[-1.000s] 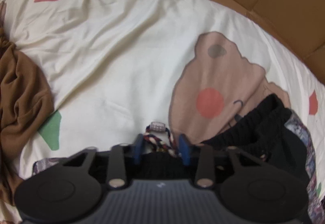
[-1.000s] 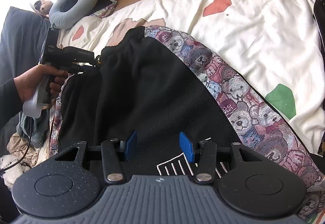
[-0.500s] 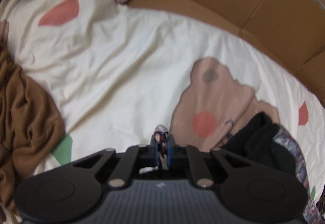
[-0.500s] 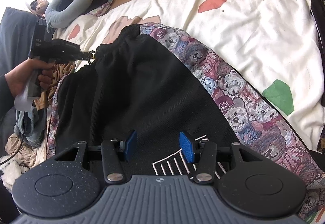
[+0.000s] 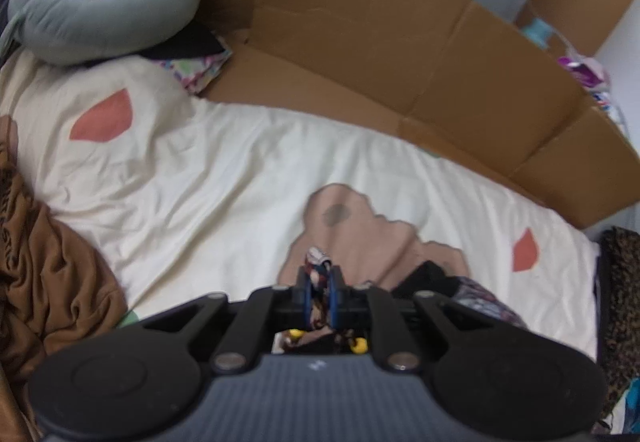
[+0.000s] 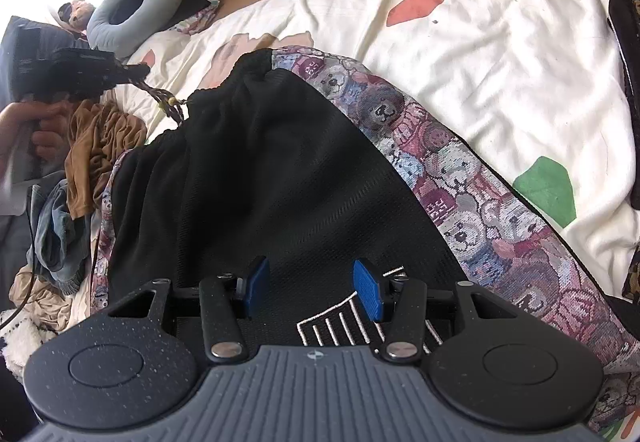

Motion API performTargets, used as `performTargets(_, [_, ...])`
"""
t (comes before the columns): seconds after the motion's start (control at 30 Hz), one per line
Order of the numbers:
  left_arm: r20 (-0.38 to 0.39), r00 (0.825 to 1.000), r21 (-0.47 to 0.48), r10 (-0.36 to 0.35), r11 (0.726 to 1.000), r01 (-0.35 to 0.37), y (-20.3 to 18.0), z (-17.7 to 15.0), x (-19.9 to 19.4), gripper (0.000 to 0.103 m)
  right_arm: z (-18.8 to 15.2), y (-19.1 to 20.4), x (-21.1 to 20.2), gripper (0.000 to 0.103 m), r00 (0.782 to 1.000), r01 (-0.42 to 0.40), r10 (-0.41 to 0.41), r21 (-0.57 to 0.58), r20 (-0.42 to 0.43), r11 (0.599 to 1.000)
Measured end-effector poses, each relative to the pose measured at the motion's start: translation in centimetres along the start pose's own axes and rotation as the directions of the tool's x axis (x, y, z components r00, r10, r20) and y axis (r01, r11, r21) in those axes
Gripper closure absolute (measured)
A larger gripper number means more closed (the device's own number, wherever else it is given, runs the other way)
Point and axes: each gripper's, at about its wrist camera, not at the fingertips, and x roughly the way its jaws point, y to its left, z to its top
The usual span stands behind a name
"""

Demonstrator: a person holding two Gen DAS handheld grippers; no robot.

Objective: Fold clothes
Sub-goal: 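Lift the drawstring cord with the left tool, pulling it up from the waistband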

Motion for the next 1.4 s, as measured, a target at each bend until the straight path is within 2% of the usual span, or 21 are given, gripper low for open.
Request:
performTargets(0.17, [0.006, 0.999, 0.007, -0.041, 0.999, 0.041, -1.3, -0.5, -1.5, 0.094, 0.0, 0.1, 0.0, 0.049, 1.000, 0.001, -0.001, -0.003, 0.001, 1.000])
performTargets(0.3, [-0.024, 0.995, -0.009, -0.097, 0.995, 0.097, -2.1, -1.7, -2.6, 0.094, 0.0, 0.0, 0.1, 0.049, 1.000, 0.003, -0.003, -0.001, 0.002, 1.000])
performTargets(0.63, [-0.084, 0.985, -0.035, -0.154, 0.988, 0.151, -2.9, -6.1, -4.2, 0.094, -0.1, -0.3, 0.1, 0.049, 1.000, 0.007, -0.007, 0.004, -0.001, 1.000])
performTargets(0.9, [-0.156, 0.969, -0.077, -0.193, 0.980, 0.183, -3.6, -10.3, -4.2, 0.094, 0.0, -0.5, 0.1, 0.049, 1.000, 0.009, -0.009, 0.005, 0.001, 1.000])
performTargets(1.13, [-0.194, 0.950, -0.162, -0.245, 0.963, 0.215, -3.5, -13.0, -3.4, 0.093, 0.2, -0.7, 0.0, 0.049, 1.000, 0.011, -0.011, 0.008, 0.004, 1.000])
performTargets(1.27, [-0.203, 0.937, -0.237, -0.285, 0.943, 0.235, -2.9, -14.5, -2.2, 0.093, 0.3, -0.8, 0.0, 0.049, 1.000, 0.015, -0.015, 0.005, 0.004, 1.000])
performTargets(1.4, [-0.197, 0.933, -0.263, -0.302, 0.933, 0.246, -2.4, -16.0, -2.3, 0.090, 0.5, -0.8, -0.1, 0.049, 1.000, 0.016, -0.016, 0.003, 0.010, 1.000])
